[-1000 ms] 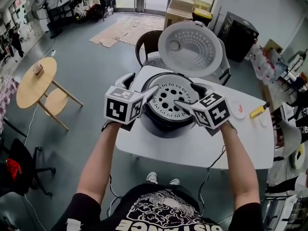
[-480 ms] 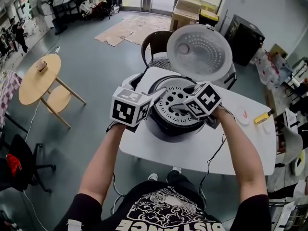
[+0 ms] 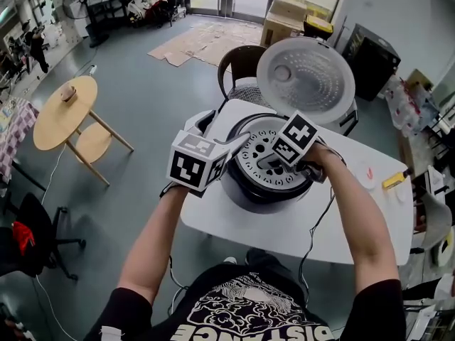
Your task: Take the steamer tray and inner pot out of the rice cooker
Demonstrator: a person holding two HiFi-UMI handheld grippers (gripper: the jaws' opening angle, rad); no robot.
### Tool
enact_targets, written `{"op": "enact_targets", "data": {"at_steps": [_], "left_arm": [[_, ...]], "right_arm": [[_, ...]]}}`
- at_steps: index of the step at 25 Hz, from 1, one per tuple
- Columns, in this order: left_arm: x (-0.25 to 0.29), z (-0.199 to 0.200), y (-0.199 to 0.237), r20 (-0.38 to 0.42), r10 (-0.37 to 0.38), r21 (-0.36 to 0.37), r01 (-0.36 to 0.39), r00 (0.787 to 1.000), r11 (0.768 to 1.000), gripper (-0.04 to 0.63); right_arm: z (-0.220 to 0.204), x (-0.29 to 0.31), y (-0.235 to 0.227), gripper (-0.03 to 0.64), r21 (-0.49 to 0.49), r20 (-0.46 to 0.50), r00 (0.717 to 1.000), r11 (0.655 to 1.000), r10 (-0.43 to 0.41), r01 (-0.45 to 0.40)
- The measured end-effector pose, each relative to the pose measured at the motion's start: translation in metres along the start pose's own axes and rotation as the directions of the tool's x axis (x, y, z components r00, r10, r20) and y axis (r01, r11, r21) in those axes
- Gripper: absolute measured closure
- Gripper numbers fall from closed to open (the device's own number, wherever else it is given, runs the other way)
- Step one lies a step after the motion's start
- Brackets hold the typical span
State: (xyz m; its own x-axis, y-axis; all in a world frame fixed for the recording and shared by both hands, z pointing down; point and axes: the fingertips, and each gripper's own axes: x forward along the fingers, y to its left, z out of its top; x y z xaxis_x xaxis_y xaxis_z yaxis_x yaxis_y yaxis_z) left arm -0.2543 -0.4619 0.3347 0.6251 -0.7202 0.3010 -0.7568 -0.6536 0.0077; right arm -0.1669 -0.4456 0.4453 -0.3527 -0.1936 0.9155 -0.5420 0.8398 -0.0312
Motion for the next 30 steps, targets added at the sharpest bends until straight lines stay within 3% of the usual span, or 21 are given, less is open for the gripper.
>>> {"op": "enact_targets", "data": {"at_steps": [18, 30], "left_arm": [[-0.012, -0.016, 0.009, -0.040, -0.001, -0.017, 0.000, 0.999, 1.000, 0.199], [-0.023, 0.002, 0.010, -0.005, -0.001, -0.038, 0.001, 1.000, 0.999, 0.199]], "right_arm": [[-0.004, 0.027, -0.002, 0.298, 0.013, -0.175, 0.985, 1.000, 0.002, 0.000], [0.013, -0.023, 0.001, 0.322, -0.047, -0.210, 0.975, 0.997, -0.070, 0.062]]}}
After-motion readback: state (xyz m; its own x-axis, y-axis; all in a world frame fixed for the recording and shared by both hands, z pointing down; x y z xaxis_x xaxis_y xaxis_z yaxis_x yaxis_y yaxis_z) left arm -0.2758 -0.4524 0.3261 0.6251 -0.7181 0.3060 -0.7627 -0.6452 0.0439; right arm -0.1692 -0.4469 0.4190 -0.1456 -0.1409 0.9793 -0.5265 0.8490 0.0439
